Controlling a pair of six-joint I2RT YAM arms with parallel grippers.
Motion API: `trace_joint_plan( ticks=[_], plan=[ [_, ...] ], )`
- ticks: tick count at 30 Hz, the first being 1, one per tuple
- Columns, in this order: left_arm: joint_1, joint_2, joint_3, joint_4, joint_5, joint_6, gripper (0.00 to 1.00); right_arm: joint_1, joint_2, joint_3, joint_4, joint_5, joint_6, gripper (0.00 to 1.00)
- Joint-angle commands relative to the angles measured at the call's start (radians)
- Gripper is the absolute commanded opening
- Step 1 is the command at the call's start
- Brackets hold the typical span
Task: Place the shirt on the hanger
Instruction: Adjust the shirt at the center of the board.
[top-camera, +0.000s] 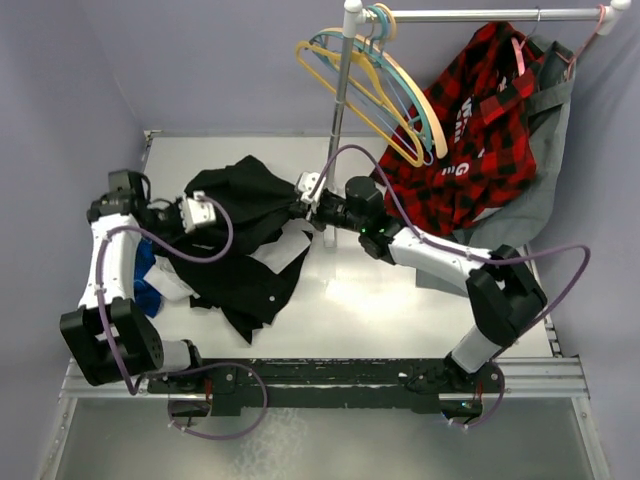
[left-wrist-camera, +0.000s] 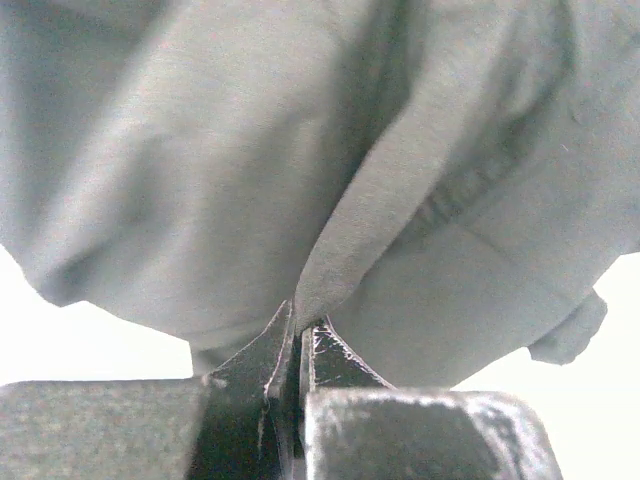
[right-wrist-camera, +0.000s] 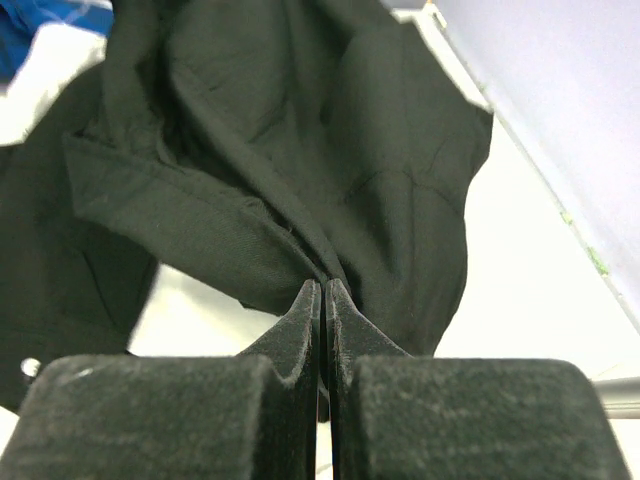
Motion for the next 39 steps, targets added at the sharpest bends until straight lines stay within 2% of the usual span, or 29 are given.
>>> trace_joint_plan(
  ticks=[1, 4, 9, 14, 18, 22, 25, 34, 39],
  plan=[
    [-0.001, -0.062, 0.269, -0.117, 0.069, -0.257, 0.00, 0.044, -0.167, 0.050, -0.016, 0.089, 0.128, 0.00],
    [0.014, -0.200, 0.328, -0.059, 0.103, -0.368, 0.00, 0.110, -0.238, 0.095, -0.111, 0.203, 0.137, 0.00],
    [0.018, -0.436, 0.257, 0.300, 0.061, -0.605, 0.00, 0.190, -0.300, 0.284, -0.273, 0.355, 0.170, 0.00],
    [0.019, -0.401, 0.420, 0.403, -0.100, -0.781, 0.00, 0.193, -0.296, 0.536, -0.424, 0.415, 0.208, 0.00],
    [0.019, -0.400, 0.519, 0.538, -0.193, -0.882, 0.00, 0.193, -0.210, 0.822, -0.548, 0.464, 0.213, 0.00],
    [0.018, -0.363, 0.636, 0.586, -0.295, -0.896, 0.00, 0.194, -0.109, 1.129, -0.681, 0.500, 0.237, 0.00],
    [0.018, -0.337, 0.695, 0.627, -0.374, -0.885, 0.00, 0.196, -0.068, 1.279, -0.718, 0.489, 0.265, 0.00],
    [0.018, -0.251, 0.884, 0.685, -0.480, -0.841, 0.00, 0.204, -0.035, 1.469, -0.654, 0.417, 0.296, 0.00],
    [0.018, -0.195, 1.017, 0.693, -0.510, -0.866, 0.00, 0.204, 0.009, 1.595, -0.596, 0.379, 0.292, 0.00]
  ],
)
